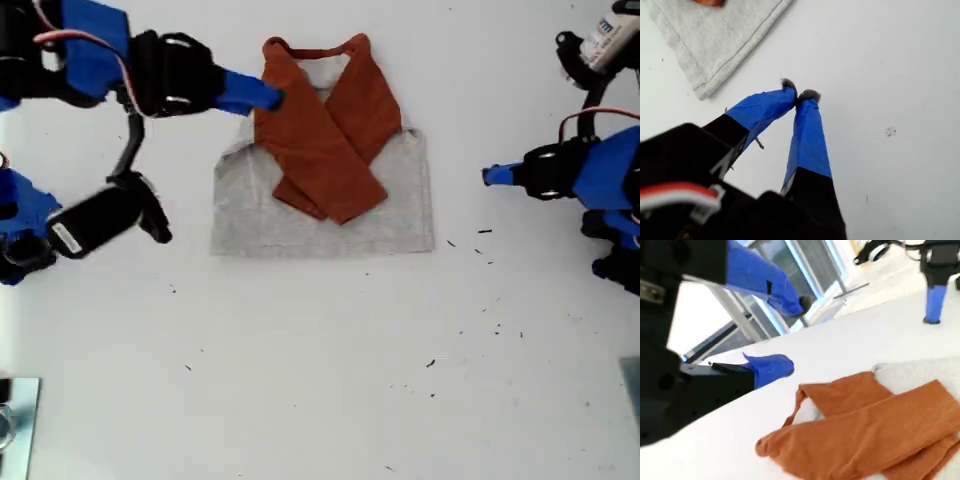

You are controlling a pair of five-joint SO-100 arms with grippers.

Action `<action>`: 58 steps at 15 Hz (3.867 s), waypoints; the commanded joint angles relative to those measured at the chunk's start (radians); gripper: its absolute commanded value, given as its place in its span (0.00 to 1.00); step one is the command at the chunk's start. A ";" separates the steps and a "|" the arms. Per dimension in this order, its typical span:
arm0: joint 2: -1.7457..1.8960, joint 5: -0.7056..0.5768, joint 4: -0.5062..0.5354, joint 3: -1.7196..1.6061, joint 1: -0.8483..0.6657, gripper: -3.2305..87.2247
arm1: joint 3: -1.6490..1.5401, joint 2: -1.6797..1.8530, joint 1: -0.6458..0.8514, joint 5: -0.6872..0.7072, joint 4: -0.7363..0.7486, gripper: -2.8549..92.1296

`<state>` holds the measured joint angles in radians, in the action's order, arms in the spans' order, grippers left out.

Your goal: Fold t shirt

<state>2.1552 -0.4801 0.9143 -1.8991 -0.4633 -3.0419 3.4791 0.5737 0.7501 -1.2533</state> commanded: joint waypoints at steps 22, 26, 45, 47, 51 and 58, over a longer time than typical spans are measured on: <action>-0.327 0.295 0.258 -0.069 0.244 0.37 | 1.252 -1.605 -0.310 -0.353 -0.164 0.32; -0.583 0.308 0.150 -0.064 0.235 0.37 | 1.104 -1.726 -0.328 -0.345 0.052 0.30; -0.468 0.414 0.141 0.201 0.742 0.04 | 1.123 -1.365 -0.695 -0.528 -0.054 0.06; -0.387 0.290 0.222 0.199 0.614 0.04 | 1.184 -1.368 -0.512 -0.373 -0.005 0.06; -0.288 -0.006 0.308 0.158 0.169 0.03 | 1.235 -1.394 -0.080 -0.094 0.175 0.06; -0.213 -0.015 0.044 -0.209 -0.411 0.49 | 1.055 -1.511 0.377 -0.230 0.560 0.26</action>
<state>1.8239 -0.5568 1.0109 -2.0402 -0.7900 -1.9696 1.9313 0.8422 0.6734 -0.7072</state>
